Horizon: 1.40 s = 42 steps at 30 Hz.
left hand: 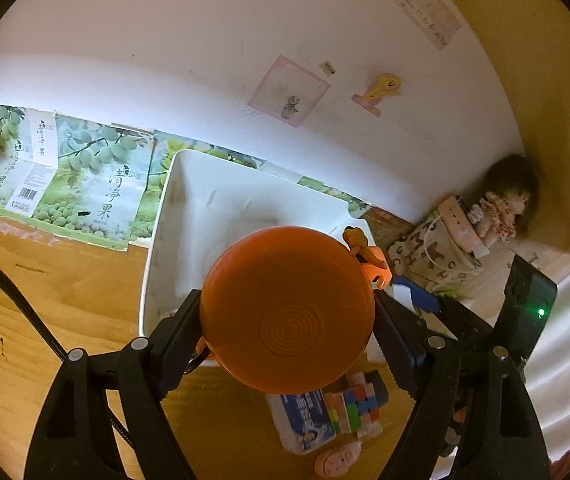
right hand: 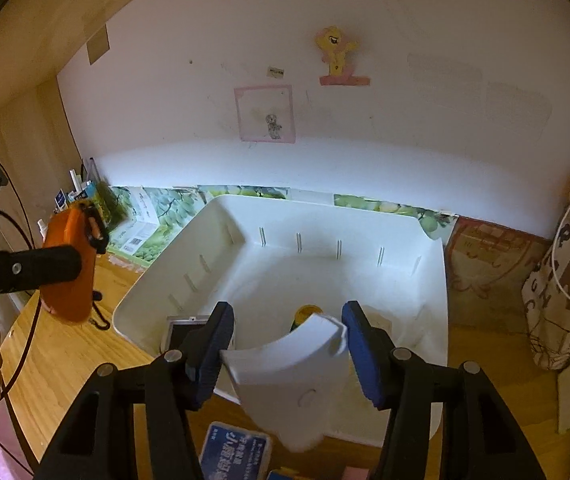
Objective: Organize rigid objects
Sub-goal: 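Carry the orange case and white piece over the bin and open both grippers, then withdraw both grippers from the bin back toward the desk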
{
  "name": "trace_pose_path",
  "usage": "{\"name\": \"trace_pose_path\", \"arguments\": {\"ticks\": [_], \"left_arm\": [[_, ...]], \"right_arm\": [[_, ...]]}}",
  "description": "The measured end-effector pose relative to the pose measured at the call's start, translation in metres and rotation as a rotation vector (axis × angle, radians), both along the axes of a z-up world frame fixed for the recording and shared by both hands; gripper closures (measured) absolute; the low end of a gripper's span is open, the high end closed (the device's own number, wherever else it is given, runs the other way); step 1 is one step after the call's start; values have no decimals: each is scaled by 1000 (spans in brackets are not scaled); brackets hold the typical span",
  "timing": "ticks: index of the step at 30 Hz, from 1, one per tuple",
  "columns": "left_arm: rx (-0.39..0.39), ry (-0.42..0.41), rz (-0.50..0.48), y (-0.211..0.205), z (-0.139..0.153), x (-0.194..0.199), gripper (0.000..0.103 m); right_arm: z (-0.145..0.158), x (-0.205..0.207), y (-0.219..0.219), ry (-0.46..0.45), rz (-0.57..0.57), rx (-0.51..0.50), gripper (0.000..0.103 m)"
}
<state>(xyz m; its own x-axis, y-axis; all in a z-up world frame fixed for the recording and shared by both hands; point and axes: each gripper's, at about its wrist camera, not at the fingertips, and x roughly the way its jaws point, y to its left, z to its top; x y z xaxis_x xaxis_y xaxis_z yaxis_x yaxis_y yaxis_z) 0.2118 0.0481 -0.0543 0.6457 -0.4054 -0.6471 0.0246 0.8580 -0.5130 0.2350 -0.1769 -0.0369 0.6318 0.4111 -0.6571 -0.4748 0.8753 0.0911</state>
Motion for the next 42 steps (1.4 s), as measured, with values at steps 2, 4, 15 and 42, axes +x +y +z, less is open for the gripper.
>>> {"name": "trace_pose_path", "arguments": {"ticks": [2,4,15,42], "left_arm": [[10,12,11,-5,-3,8,20],[12,23,17,-8,-6,14,20],[64,97,42,-27,-23,41,20],[161,-22,48,-35,15,31,15]], "right_arm": [[-6,5,-1,16,12,7,46],[-12,9,-2,30,18,7,47],[-38,32,-9,97,26,31,55],[-17,16,-18,48,-25,21,34]]}}
